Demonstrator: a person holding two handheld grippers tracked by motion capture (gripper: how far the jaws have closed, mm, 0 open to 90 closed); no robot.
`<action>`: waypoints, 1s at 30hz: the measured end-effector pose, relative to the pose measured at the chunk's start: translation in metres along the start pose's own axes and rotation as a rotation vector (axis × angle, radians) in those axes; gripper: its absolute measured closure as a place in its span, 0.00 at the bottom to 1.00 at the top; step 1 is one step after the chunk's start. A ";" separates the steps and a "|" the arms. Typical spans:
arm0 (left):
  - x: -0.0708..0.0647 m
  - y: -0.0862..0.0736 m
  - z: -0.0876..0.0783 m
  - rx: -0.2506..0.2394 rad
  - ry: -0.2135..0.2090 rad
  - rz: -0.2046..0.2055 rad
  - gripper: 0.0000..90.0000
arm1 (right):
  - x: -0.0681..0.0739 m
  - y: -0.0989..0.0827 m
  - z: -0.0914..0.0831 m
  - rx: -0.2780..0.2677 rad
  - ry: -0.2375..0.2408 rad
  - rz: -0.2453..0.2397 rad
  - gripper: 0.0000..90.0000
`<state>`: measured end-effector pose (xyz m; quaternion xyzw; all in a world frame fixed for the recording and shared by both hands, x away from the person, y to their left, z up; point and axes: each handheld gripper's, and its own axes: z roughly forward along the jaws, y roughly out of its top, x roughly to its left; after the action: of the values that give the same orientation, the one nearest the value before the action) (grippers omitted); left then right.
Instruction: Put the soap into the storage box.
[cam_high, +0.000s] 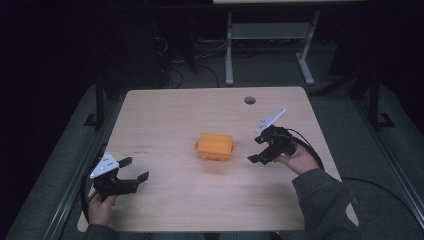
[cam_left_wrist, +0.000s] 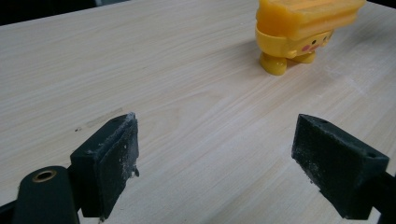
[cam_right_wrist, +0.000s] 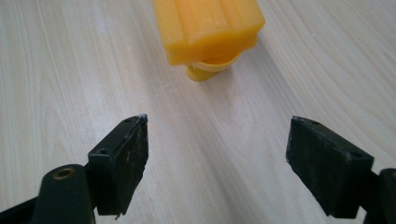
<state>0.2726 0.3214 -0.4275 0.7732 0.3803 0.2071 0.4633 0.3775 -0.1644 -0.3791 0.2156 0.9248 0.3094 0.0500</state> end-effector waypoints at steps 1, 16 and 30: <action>0.000 0.000 0.000 0.000 -0.001 0.000 0.16 | 0.001 -0.001 -0.001 -0.001 0.001 0.009 0.23; -0.001 0.000 0.001 0.002 0.001 -0.006 0.16 | 0.002 -0.030 -0.007 -0.010 -0.007 0.054 0.23; -0.001 -0.002 -0.001 0.005 0.009 -0.004 0.16 | 0.007 -0.064 -0.016 -0.026 -0.022 0.113 0.23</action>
<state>0.2711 0.3215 -0.4285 0.7725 0.3847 0.2087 0.4600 0.3438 -0.2156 -0.4036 0.2703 0.9065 0.3211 0.0455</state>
